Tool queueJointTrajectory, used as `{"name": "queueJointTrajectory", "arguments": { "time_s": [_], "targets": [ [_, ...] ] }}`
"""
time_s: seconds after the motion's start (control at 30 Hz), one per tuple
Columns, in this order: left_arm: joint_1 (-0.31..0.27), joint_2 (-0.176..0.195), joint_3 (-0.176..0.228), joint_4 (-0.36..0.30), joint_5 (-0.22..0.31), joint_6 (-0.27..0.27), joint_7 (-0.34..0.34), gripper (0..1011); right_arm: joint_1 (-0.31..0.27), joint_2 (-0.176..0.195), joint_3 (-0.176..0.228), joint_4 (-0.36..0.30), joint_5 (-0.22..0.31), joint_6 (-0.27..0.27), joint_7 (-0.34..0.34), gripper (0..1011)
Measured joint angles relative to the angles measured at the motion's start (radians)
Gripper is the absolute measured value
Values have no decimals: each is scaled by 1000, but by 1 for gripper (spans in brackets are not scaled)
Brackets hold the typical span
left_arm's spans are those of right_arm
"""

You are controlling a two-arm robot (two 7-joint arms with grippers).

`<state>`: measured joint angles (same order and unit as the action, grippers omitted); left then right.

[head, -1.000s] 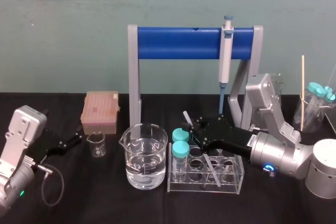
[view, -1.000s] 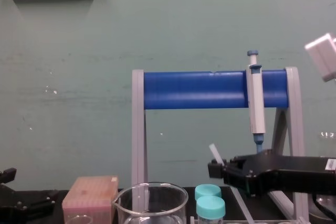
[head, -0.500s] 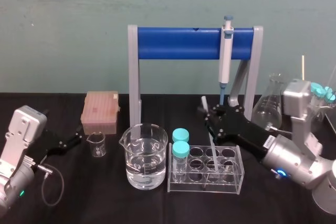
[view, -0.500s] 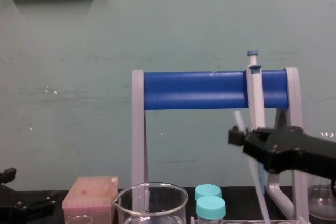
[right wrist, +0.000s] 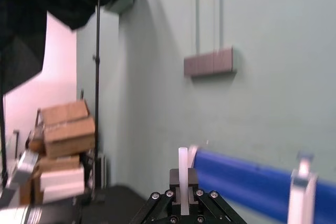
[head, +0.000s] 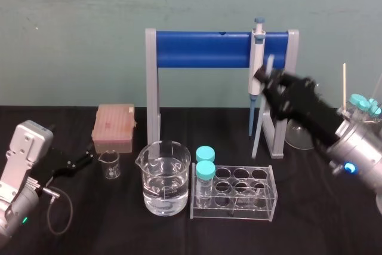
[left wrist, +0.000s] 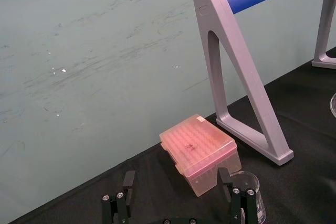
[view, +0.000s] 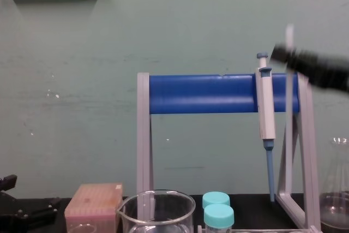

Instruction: Pick up the stirring rod with one hand, then place it down.

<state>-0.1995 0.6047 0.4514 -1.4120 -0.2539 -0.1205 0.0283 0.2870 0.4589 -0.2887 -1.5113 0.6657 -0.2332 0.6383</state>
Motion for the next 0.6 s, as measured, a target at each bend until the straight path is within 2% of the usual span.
{"name": "queueJointTrajectory", "arguments": {
  "time_s": [0.2, 0.6],
  "targets": [
    [0, 0, 0, 0, 0, 0, 0, 1000, 17, 8, 31, -32, 26, -11, 0, 72],
    [0, 0, 0, 0, 0, 0, 0, 1000, 30, 17, 34, -33, 29, -16, 11, 72]
  ]
}}
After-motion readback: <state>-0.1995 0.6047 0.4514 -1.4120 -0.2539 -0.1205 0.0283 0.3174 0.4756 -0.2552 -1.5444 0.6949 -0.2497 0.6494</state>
